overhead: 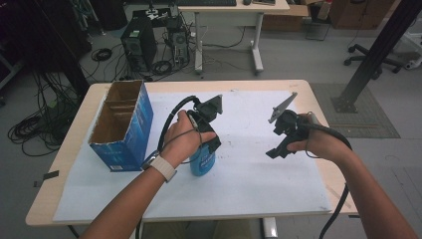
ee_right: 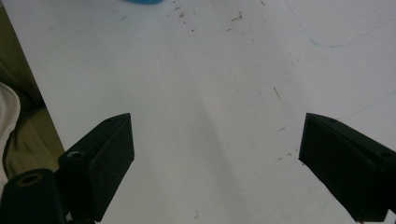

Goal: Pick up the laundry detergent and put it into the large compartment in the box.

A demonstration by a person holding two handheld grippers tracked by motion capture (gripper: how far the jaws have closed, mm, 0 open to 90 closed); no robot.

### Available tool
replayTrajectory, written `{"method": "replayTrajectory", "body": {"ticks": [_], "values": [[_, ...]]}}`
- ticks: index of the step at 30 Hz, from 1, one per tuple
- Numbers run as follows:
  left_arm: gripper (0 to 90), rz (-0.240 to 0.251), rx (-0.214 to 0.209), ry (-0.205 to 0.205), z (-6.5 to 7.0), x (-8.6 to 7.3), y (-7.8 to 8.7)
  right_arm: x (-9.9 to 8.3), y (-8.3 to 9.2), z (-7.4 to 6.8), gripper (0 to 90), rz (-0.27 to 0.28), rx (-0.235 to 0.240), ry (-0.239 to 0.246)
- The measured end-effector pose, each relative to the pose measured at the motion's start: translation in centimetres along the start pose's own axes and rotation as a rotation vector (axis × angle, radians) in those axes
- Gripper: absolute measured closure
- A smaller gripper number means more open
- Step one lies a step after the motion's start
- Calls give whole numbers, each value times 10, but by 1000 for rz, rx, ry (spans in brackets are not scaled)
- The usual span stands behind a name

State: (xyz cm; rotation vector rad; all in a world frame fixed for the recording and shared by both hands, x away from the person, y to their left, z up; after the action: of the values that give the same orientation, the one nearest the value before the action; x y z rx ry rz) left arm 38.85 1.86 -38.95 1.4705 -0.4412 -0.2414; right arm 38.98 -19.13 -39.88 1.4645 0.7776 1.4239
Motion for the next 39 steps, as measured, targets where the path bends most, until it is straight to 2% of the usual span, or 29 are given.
{"method": "replayTrajectory", "body": {"ticks": [7, 13, 21, 29, 39], "values": [[152, -8, 3, -3, 0, 0, -3, -1, 0, 0, 104, 0, 1, 0], [236, -7, -6, 6, 0, 0, -2, -2, 0, -1, 104, -1, 3, -2], [287, -6, -2, 9, -2, 0, -2, -2, 0, -1, 104, 1, 1, -3], [347, -8, -17, 10, 1, 0, -2, -3, 1, -1, 104, 1, -2, -5], [368, -13, -14, 4, 1, -1, -1, -4, 1, -1, 103, 2, -3, -8]]}}
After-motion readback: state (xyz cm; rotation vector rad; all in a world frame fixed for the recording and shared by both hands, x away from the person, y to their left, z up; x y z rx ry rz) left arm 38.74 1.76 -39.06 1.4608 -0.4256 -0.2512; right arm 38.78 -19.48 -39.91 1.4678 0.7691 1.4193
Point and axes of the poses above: each handheld gripper's, and its own axes: y roughly backward along the jaws, x roughly out of its top, z roughly to its right, the point moved 10 cm from there along -y, roughly forward along the jaws, and after that the axes turned 15 degrees about y, right-handed, at the moved point
